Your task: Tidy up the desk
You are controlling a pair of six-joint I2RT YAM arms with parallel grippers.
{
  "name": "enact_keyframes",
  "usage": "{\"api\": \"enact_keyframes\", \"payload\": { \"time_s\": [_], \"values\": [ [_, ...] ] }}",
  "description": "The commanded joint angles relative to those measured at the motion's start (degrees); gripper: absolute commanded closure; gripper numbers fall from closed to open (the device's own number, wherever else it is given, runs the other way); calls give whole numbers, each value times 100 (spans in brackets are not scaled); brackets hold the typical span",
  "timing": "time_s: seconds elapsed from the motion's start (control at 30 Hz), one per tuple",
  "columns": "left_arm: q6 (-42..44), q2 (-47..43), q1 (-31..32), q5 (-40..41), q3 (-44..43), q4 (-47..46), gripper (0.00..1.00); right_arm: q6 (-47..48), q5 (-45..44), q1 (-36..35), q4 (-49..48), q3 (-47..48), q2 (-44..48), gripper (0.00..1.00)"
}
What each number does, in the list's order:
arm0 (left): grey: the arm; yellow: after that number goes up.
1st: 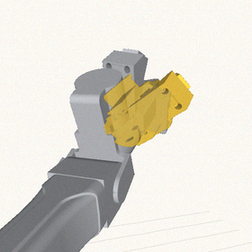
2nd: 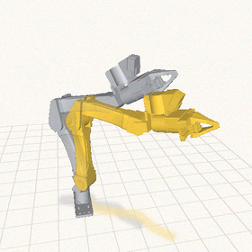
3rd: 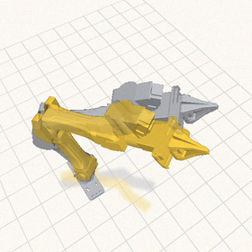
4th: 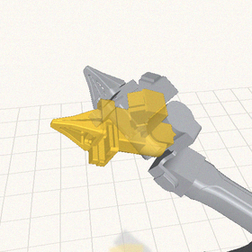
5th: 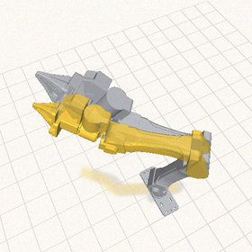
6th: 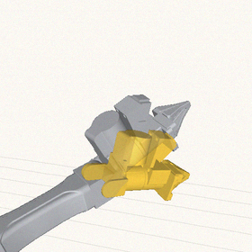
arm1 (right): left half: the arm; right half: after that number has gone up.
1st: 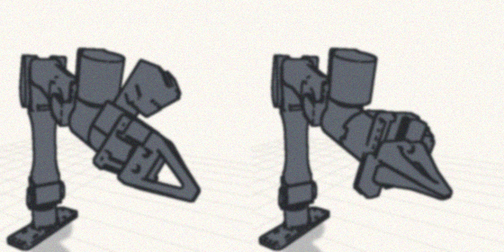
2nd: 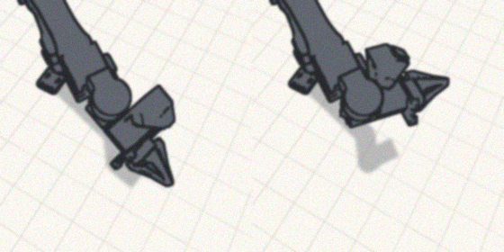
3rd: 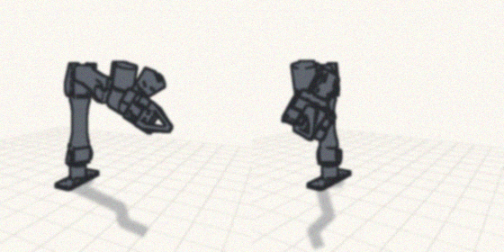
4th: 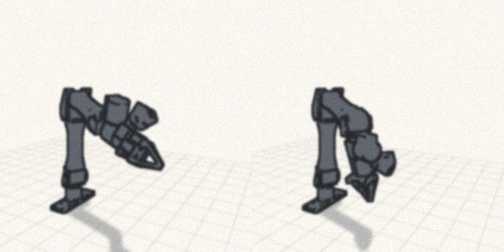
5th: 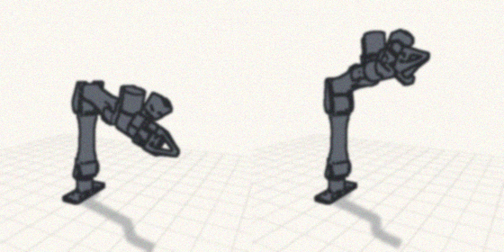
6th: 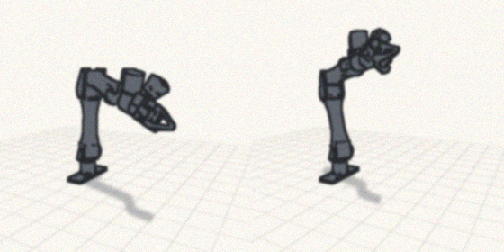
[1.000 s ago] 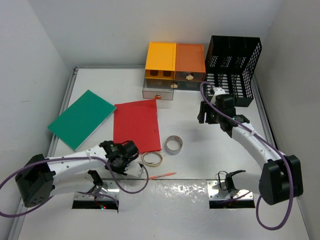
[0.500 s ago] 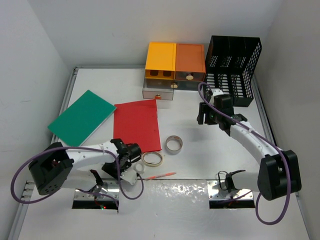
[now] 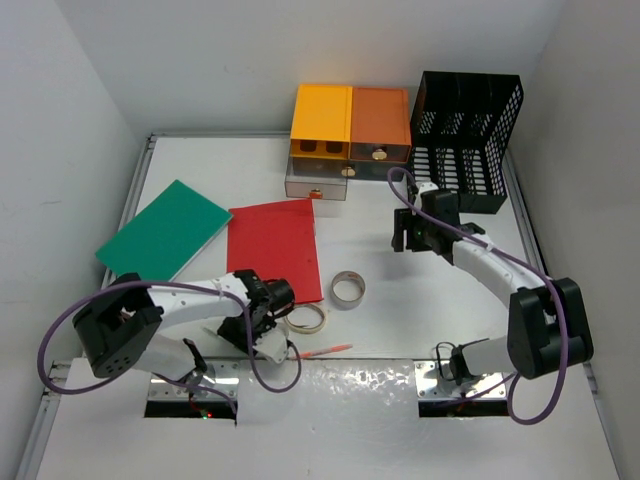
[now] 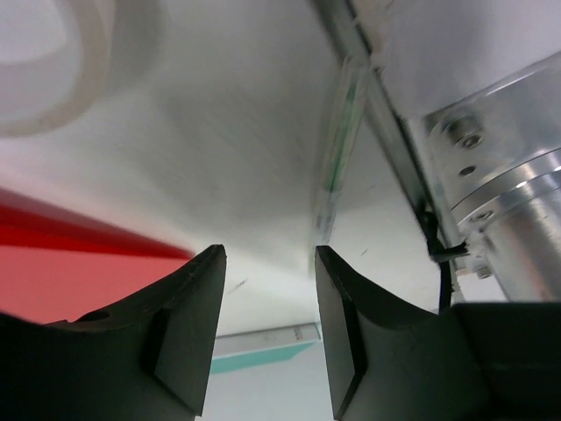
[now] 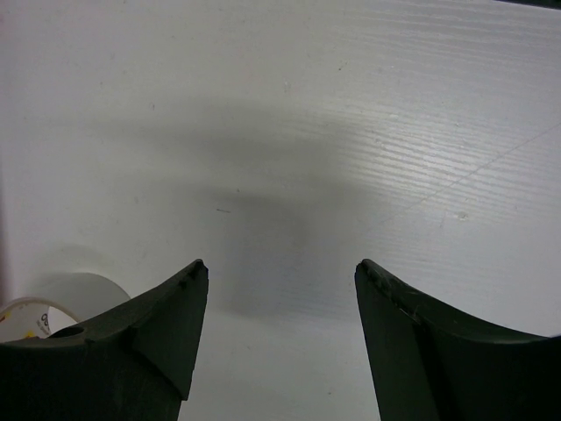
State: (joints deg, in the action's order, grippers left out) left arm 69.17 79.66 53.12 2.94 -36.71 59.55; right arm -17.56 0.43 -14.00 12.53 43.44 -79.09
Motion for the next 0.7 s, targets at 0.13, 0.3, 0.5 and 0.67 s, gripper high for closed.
{"api": "enact_keyframes", "payload": {
  "time_s": [0.13, 0.3, 0.5, 0.67],
  "values": [
    [-61, -424, -12, -346, -530, 205, 57, 200, 457, -33, -488, 121, 113, 33],
    [-114, -521, -4, -321, -443, 347, 57, 770, 661, -445, -297, 383, 227, 31],
    [-237, -407, 75, 100, 59, -66, 56, 930, 827, -788, -242, 446, 298, 30],
    [-44, -355, 119, 198, 41, 57, 55, 868, 608, -815, -164, 367, 333, 30]
  ]
}}
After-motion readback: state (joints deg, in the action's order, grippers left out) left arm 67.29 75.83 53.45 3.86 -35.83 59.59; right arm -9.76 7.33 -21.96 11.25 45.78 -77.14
